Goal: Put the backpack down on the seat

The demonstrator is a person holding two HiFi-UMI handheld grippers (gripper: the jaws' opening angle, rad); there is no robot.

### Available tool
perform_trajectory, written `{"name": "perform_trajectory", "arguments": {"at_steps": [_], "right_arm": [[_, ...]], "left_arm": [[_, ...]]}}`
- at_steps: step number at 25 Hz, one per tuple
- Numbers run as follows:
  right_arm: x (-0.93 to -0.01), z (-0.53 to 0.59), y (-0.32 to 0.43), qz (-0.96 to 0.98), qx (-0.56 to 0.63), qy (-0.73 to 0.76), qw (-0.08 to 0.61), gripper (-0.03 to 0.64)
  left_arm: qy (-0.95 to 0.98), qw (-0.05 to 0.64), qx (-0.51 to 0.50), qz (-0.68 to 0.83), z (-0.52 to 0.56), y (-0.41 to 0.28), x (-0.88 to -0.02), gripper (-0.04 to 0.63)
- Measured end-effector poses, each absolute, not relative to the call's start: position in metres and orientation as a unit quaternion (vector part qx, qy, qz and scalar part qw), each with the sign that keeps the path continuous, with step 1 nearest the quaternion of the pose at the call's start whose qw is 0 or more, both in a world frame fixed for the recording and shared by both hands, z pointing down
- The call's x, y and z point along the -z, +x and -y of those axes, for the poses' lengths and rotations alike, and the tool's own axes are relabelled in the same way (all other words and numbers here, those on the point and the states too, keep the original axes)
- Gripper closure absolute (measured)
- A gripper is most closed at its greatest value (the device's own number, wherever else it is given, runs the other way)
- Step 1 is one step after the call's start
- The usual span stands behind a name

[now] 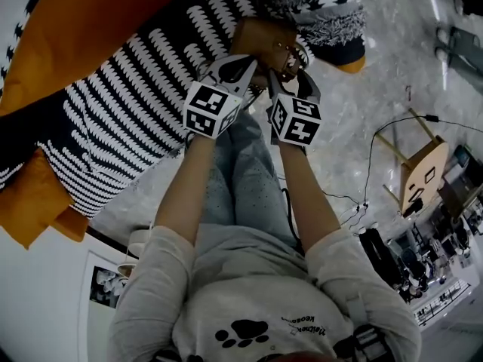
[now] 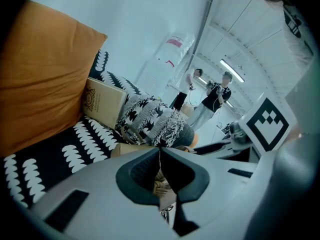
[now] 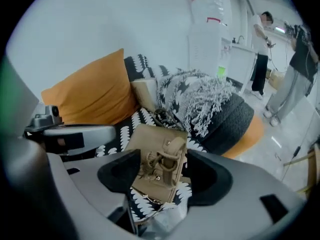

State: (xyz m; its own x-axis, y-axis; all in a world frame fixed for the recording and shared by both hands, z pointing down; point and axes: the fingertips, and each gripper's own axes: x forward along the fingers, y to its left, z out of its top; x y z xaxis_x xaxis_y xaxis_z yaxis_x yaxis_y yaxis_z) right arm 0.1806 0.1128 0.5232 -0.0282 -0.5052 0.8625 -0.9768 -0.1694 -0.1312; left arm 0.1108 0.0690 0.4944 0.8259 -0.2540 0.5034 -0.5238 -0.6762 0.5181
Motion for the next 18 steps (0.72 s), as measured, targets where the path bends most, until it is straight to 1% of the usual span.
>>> {"name": "perform_trajectory", "arguments": {"at_steps": [3, 10, 11, 14, 15, 18], "right_arm": [[-0.491, -0.101, 0.178, 0.59, -0.377, 0.656, 0.282, 0.336], [-0.419, -0.089, 0.16, 0.635, -0.32, 0.656, 0.254, 0.34], [-0.408, -0.086, 0.158, 0.64, -0.314, 0.655, 0.25, 0.356], [-0.371, -0.08, 0.152, 0.656, -0.291, 0.653, 0.244, 0.497], [-0.361, -0.081, 0.149, 0.661, -0.287, 0.65, 0.241, 0.521], [-0.337, -0.083, 0.144, 0.677, -0.285, 0.639, 0.23, 0.554]], "left_arm": [[0.896, 0.334, -0.197, 0.218, -0.068, 0.107, -0.48, 0.575], [0.898, 0.327, -0.184, 0.231, -0.071, 0.096, -0.427, 0.575], [0.899, 0.324, -0.183, 0.232, -0.07, 0.094, -0.416, 0.575], [0.9, 0.317, -0.18, 0.237, -0.071, 0.087, -0.382, 0.575], [0.901, 0.316, -0.178, 0.238, -0.073, 0.085, -0.372, 0.575], [0.906, 0.301, -0.168, 0.247, -0.077, 0.084, -0.343, 0.575]]}}
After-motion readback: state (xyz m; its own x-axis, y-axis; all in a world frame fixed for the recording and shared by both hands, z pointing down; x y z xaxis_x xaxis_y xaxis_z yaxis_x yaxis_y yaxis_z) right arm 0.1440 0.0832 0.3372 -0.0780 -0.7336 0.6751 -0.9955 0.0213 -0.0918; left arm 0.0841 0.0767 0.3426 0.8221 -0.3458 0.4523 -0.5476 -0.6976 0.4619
